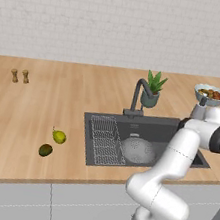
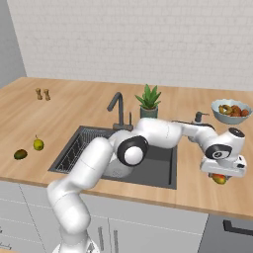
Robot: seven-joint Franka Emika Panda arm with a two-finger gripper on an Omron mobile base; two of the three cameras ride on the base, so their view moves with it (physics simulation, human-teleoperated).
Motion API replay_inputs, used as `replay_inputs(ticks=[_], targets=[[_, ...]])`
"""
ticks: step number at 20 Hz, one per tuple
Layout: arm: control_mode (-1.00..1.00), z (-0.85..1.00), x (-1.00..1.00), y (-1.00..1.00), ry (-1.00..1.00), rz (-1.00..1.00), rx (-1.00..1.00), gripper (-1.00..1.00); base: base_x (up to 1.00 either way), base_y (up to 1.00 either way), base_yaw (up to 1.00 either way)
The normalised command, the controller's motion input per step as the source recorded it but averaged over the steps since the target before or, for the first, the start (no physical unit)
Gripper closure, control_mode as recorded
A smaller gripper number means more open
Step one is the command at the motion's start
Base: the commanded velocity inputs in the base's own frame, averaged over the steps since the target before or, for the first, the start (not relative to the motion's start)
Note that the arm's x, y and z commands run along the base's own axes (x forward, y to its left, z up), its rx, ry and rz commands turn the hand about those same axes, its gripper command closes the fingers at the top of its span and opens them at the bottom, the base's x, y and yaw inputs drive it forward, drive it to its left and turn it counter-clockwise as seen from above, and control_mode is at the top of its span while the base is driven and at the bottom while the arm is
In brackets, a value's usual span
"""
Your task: Put the colander in the sink, put the pear, mango, mango in the colander, and turn on the sink faucet and pour water over the colander.
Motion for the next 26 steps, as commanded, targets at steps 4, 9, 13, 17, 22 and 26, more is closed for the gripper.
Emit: replay_inputs(ticks=[4, 9, 13, 17, 22, 26], targets=[[-1.0, 0.19, 0.0, 0.23, 0.0, 0.0, 0.0, 1.0, 0.0, 0.0, 0.0], [-1.0, 0.08, -0.12, 0.9, 0.0, 0.0, -0.01, 1.0, 0.0, 0.0, 0.0], [-1.0, 0.0, -0.03, 1.0, 0.0, 0.0, -0.02, 1.0, 0.0, 0.0, 0.0], [-1.0, 0.06, 0.0, 1.0, 0.0, 0.02, 0.0, 1.0, 0.0, 0.0, 0.0], [-1.0, 0.01, 0.0, 1.0, 0.0, 0.03, 0.0, 1.0, 0.0, 0.0, 0.0], [-1.0, -0.01, 0.1, 1.0, -0.02, 0.13, 0.0, 1.0, 0.0, 0.0, 0.0]])
